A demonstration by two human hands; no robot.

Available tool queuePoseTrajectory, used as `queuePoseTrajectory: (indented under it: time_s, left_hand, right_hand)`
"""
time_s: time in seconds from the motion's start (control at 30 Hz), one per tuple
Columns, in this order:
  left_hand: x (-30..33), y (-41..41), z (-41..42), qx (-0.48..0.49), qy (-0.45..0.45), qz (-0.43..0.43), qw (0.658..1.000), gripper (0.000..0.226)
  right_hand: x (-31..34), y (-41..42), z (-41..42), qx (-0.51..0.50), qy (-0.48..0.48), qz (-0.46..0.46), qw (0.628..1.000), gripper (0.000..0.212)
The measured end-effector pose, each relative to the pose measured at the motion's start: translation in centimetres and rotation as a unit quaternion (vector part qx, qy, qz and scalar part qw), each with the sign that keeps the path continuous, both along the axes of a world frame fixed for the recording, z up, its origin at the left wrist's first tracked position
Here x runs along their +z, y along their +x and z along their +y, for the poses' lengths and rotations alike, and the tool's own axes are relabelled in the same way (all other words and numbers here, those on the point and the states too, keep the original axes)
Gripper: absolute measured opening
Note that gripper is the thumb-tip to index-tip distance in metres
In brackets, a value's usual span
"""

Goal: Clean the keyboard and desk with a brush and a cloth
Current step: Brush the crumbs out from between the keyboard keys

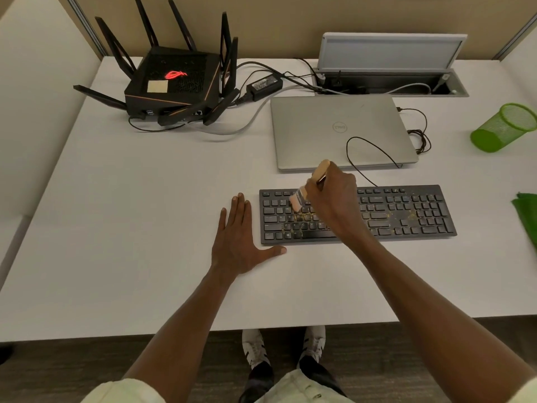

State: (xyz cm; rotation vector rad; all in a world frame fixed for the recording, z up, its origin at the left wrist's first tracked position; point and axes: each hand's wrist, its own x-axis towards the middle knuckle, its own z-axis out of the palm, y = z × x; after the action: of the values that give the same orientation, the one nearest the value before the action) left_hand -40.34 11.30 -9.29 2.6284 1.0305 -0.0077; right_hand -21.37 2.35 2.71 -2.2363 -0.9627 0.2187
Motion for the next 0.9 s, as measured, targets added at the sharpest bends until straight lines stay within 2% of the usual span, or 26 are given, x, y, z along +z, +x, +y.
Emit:
queuePoseTrajectory:
  time_s: [0.13,0.27,0.43,0.6,0.8,0.9]
  left_hand:
    - [0.1,0.0,0.0,0.001,-0.001,-0.006,1.0,0.144]
    - [0.0,0.0,-0.1,0.002,0.0,-0.005,1.0,0.144]
    - [0.0,0.0,0.0,0.002,0.001,-0.005,1.0,0.143]
    - [0.0,0.0,-0.1,0.005,0.001,-0.008,1.0,0.144]
    - [-0.1,0.0,0.0,0.001,0.002,-0.004,1.0,0.144]
    - [-0.1,-0.1,-0.1,0.003,0.004,-0.005,1.0,0.144]
  right_hand:
    - [-0.4,-0.6,0.4,0.015,-0.006,0.006,1.0,0.011]
    - [-0.5,-0.6,-0.6,0.042,-0.063,-0.008,0.997,0.011]
    - [0.2,-0.3,0.2,0.014,-0.023,-0.024,0.999,0.012]
    - [-0.5,-0.7,0.2,0.038,-0.088,-0.041,0.995,0.013]
    - [-0.1,-0.7,0.7,0.032,-0.042,-0.038,0.998,0.015]
    - [-0.5,-0.8,0.3,0.055,-0.09,-0.045,0.993,0.011]
